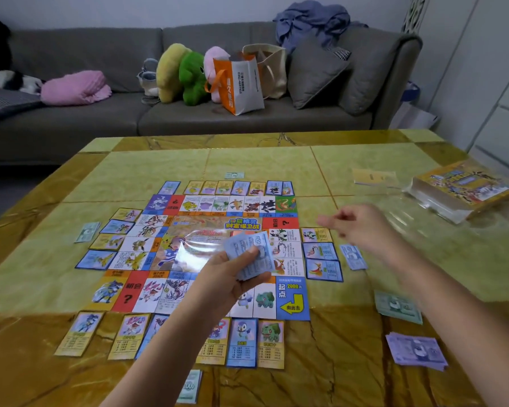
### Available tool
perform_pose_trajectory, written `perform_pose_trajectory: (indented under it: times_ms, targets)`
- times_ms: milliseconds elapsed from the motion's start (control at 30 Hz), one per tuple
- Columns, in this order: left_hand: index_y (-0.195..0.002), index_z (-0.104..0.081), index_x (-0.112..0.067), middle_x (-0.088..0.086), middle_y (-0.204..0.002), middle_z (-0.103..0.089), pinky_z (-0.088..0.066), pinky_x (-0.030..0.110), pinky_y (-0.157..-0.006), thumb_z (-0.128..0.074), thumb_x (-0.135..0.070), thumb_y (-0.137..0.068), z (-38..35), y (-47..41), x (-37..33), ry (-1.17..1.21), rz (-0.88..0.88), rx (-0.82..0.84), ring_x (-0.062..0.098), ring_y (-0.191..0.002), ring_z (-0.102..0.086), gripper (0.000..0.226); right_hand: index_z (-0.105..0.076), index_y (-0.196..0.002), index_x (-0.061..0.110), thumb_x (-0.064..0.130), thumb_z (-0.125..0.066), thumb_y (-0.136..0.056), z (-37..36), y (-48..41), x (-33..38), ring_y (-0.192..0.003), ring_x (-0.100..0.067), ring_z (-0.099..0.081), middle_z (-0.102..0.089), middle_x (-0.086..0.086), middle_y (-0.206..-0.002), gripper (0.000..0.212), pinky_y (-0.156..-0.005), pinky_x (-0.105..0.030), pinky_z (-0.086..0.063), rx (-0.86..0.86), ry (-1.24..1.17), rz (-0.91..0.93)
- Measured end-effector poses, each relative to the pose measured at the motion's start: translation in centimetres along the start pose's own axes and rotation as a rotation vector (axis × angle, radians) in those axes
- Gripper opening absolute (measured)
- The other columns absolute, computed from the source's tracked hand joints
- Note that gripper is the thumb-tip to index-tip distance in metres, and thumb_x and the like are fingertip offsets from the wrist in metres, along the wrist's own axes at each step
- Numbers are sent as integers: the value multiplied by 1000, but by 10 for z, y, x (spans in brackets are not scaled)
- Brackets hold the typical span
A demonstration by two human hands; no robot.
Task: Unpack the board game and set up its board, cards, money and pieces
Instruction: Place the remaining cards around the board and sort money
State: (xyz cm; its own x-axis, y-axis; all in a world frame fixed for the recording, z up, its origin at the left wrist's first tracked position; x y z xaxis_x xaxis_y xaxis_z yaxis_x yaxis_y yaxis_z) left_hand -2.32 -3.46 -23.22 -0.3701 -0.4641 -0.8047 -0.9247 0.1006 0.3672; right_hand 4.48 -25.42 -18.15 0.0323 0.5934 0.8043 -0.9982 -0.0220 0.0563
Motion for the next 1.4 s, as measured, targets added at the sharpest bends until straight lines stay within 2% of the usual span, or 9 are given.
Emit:
perform_pose_trajectory:
  times_ms: [233,367,533,633,733,833,933,1067,1400]
  targets:
    - [-112,-60,3,20,-106,-70,-58,37,-82,-58,-12,-84,12,-1,-30,68,-105,10,26,-92,-70,32,-71,-84,20,23,-78,-76,-101,28,74,-63,5,-64,-71,11,-73,11,-55,-9,-45,220,-249,170]
    - [-118,-56,2,22,-116,-66,-58,38,-82,-49,-7,-90,32,-2,-54,159,-142,2,31,-102,-67,30,-75,-81,10,24,-71,-83,-120,10,93,-64,-12,-67,-72,-5,-71,15,-58,-26,-53,167,-287,203]
    - [-120,-53,1,19,-110,-68,-60,33,-69,-43,-5,-97,72,-8,-66,218,-151,-105,32,-99,-68,27,-68,-74,14,21,-59,-93,-136,-36,106,-47,-4,-56,-65,0,-60,23,-51,-14,-43,198,-309,170]
    - [-120,-55,3,18,-103,-72,-60,33,-70,-42,-5,-97,91,-13,-74,244,-165,-142,29,-94,-70,27,-62,-76,7,20,-53,-97,-125,-89,107,-45,-9,-45,-56,-2,-56,26,-50,-22,-37,174,-177,164]
    - [-112,-57,0,18,-100,-72,-60,33,-72,-43,-5,-96,103,-14,-79,262,-182,-167,30,-94,-70,22,-68,-105,11,16,-61,-92,-109,-144,107,-54,-10,-47,-61,0,-71,16,-52,-23,-36,122,29,224]
    - [-115,-56,4,21,-100,-71,-60,33,-70,-45,-5,-94,109,-16,-81,263,-173,-174,32,-91,-71,25,-61,-124,17,9,-62,-90,-98,-187,108,-55,-11,-44,-58,2,-74,35,-48,-16,-37,75,29,261]
    - [-117,-55,4,21,-102,-71,-60,30,-64,-48,-6,-89,113,-24,-77,259,-139,-164,32,-91,-71,30,-62,-119,26,9,-52,-96,-104,-229,108,-56,-16,-38,-56,7,-71,30,-46,-18,-33,55,62,270]
    - [-122,-53,4,21,-105,-70,-59,29,-62,-46,-6,-91,121,-34,-71,252,-118,-176,32,-92,-70,34,-69,-111,7,11,-63,-89,-124,-274,99,-63,-10,-49,-67,-7,-87,23,-60,-22,-42,65,68,212]
    - [-120,-54,7,22,-103,-70,-59,27,-60,-45,-7,-93,131,-36,-73,256,-120,-211,32,-91,-71,32,-74,-99,8,18,-72,-83,-171,-303,86,-74,-12,-53,-67,-6,-90,19,-69,-28,-41,190,231,149]
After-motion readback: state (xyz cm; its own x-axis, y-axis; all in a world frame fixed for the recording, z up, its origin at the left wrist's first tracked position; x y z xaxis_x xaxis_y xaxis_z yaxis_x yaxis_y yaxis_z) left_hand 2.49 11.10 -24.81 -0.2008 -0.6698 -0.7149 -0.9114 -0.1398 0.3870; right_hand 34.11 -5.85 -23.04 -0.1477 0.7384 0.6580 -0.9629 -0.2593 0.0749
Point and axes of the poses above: each hand's wrist, its own y-axis away from the middle knuckle, its own z-axis out of the back of the hand, x = y × z, the point moved 8 cm from there along -y, towards the middle knuckle
